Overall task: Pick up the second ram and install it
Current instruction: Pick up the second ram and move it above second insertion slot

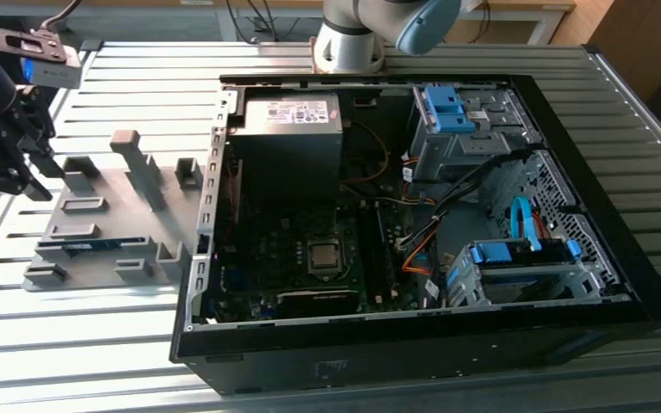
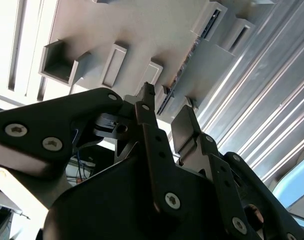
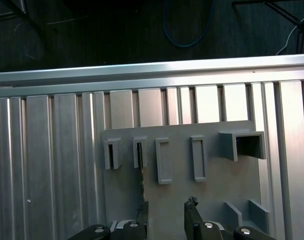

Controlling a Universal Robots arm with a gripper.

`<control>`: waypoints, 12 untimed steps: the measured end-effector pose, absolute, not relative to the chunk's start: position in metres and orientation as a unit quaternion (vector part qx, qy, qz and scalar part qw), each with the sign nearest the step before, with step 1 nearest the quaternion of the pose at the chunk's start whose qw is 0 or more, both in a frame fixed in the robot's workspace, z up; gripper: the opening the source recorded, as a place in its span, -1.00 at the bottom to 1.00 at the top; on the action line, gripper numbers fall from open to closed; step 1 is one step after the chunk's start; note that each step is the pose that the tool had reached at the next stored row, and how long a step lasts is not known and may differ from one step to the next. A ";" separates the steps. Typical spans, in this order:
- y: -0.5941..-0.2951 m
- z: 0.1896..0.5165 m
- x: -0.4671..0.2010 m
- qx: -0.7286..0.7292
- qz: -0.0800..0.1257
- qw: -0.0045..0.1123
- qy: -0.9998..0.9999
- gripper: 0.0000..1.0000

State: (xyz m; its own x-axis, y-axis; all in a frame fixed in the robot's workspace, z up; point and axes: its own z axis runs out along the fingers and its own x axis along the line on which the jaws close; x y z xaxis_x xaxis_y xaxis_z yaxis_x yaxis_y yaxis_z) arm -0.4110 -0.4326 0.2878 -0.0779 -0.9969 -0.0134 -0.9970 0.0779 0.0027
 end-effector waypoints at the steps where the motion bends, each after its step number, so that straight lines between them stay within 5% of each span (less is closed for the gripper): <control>1: -0.433 0.287 -0.411 -0.679 0.006 0.004 0.734 -0.18; 12: -0.433 0.279 -0.411 -0.679 0.006 0.004 0.734 -0.18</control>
